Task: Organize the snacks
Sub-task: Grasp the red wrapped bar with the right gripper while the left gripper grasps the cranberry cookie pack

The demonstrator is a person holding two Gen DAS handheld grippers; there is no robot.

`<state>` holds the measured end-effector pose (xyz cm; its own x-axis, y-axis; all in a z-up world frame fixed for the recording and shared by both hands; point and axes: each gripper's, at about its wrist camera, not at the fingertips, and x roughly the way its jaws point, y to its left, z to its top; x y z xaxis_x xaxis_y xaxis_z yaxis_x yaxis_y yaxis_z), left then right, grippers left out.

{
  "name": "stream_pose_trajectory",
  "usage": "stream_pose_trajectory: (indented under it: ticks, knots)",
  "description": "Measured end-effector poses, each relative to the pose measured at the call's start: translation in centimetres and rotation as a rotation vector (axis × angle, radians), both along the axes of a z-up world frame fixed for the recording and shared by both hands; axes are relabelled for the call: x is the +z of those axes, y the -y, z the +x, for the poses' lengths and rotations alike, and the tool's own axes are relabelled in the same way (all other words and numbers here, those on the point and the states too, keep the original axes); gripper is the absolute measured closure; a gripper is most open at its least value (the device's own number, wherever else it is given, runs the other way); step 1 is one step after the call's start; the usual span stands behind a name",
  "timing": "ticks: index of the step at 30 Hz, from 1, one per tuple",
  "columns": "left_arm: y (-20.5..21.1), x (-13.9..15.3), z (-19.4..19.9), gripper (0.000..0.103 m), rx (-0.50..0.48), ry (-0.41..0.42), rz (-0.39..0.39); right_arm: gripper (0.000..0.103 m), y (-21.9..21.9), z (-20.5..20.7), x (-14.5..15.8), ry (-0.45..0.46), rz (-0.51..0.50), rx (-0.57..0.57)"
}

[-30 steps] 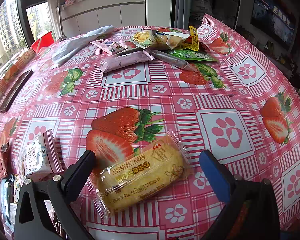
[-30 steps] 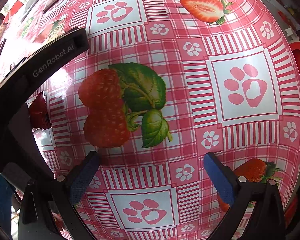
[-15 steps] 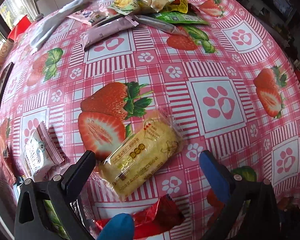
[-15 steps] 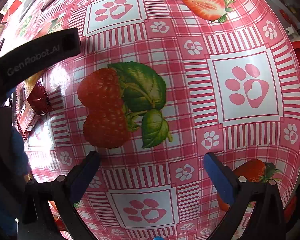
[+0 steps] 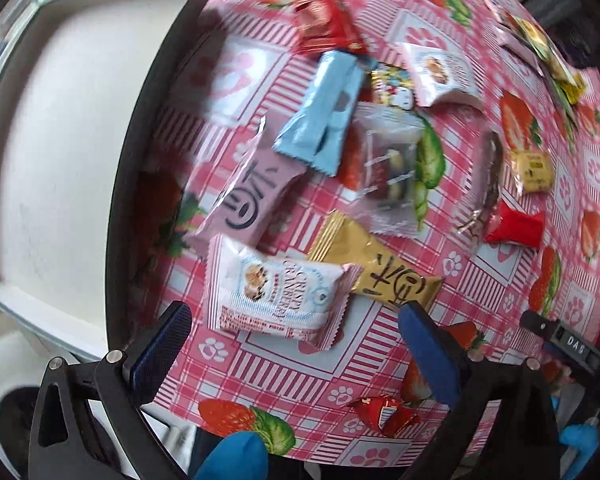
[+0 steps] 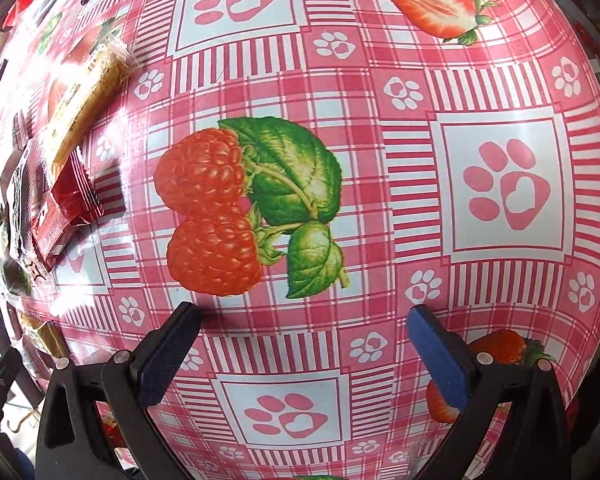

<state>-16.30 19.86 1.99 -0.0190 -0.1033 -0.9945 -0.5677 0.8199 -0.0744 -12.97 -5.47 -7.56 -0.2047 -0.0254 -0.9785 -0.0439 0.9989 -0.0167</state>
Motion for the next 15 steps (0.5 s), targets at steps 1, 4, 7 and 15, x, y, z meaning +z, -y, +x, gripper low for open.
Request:
stream_pose_trajectory:
  ticks: [1, 4, 7, 15]
  knots:
    - [-0.7, -0.3, -0.5, 0.0, 0.062, -0.004, -0.03, 0.0, -0.6, 0.3, 0.0, -0.009, 0.005, 0.035]
    - [-1.9, -0.8, -1.0, 0.0, 0.181, -0.001, -0.068, 0.0, -3.1, 0.9, 0.9, 0.017, 0.032, 0.17]
    - [-2.6, -1.4, -1.3, 0.0, 0.272, 0.0, -0.096, 0.0, -6.6, 1.7, 2.7, 0.088, 0.08, 0.386]
    - [-4.0, -5.0, -3.7, 0.0, 0.455, -0.041, -0.15, 0.0, -17.0, 4.1, 3.4, 0.243, 0.088, 0.954]
